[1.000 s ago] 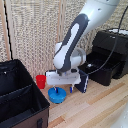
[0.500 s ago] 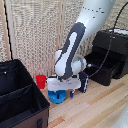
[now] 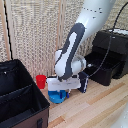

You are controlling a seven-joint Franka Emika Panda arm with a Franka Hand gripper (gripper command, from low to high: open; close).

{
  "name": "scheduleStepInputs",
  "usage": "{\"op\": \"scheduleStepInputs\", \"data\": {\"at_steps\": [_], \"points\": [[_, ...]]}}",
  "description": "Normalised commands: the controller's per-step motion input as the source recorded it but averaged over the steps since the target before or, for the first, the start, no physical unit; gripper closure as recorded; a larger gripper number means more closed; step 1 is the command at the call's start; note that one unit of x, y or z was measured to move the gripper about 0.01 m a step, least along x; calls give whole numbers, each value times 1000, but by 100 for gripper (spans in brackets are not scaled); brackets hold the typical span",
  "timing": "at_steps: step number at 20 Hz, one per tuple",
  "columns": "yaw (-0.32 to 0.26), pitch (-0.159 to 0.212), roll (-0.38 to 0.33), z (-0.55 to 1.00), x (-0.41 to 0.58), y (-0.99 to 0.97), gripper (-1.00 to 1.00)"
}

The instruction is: Gently grip the air fryer handle with your gripper and kindly pull it open by sliding your gripper away from the base. Gradually bring your gripper in line with the blue bowl and gently capture it, without tightening your grip too much. Securely place the blue bowl inside the opened air fryer with a steady position. Liberate your robot's gripper, and withdraw your gripper from the proximity of the air fryer.

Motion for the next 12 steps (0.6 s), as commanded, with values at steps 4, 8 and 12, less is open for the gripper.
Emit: {"op": "scheduleStepInputs", "data": {"at_steps": [4,8,12], "points": [[145,0,0,160,0,-11,100],[142,-21,0,444,14,-56,100],[20,-102,-22,811,163,-51,100]]}}
